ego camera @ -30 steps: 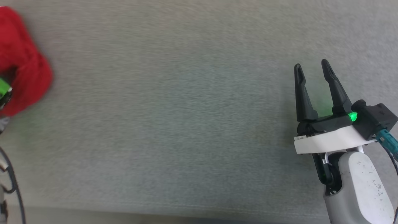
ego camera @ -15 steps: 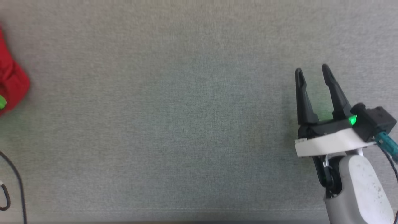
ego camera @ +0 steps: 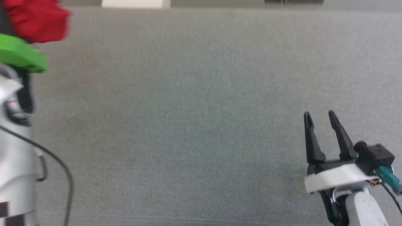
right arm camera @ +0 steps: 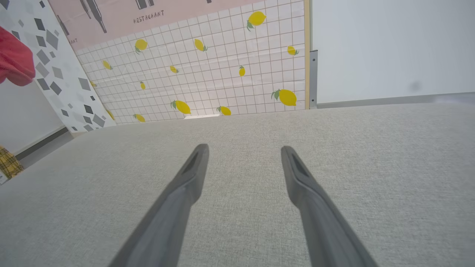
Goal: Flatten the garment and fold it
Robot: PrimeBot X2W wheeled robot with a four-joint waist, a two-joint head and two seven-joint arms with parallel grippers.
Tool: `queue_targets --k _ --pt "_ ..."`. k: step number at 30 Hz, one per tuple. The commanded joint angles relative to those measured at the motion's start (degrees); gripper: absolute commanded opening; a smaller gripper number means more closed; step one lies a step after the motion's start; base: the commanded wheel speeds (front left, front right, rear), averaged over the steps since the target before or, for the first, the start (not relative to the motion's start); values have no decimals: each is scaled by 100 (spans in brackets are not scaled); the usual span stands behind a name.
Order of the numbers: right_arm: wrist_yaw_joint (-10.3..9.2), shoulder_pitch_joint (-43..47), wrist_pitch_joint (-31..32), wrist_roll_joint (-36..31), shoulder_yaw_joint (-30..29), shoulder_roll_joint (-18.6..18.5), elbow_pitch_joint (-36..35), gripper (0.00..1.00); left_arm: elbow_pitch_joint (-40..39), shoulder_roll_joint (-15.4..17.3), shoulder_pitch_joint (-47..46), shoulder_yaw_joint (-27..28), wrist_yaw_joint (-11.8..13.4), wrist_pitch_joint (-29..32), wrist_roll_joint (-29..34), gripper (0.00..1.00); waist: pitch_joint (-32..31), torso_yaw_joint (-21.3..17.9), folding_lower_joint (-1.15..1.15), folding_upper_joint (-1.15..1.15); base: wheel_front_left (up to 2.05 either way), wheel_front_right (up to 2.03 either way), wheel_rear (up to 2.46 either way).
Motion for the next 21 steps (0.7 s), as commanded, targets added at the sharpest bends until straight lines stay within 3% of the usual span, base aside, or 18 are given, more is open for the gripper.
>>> queue_targets --k 1,12,16,21 --pt "-9 127 -32 -31 -28 1 20 100 -8 -160 -142 -139 -77 -173 105 0 -932 74 0 0 0 0 0" --pt "-9 507 173 -136 37 1 -130 100 39 -1384 148 -1429 -478 -656 204 0 -1455 -863 0 0 0 0 0" --pt "-9 616 275 -140 17 1 -208 100 495 -1846 480 -1835 -605 -645 -22 0 -1446 -1237 0 0 0 0 0" --pt "-9 619 335 -125 39 1 -329 100 1370 -2045 706 -2499 -672 -367 -136 0 -1279 -1630 0 0 0 0 0"
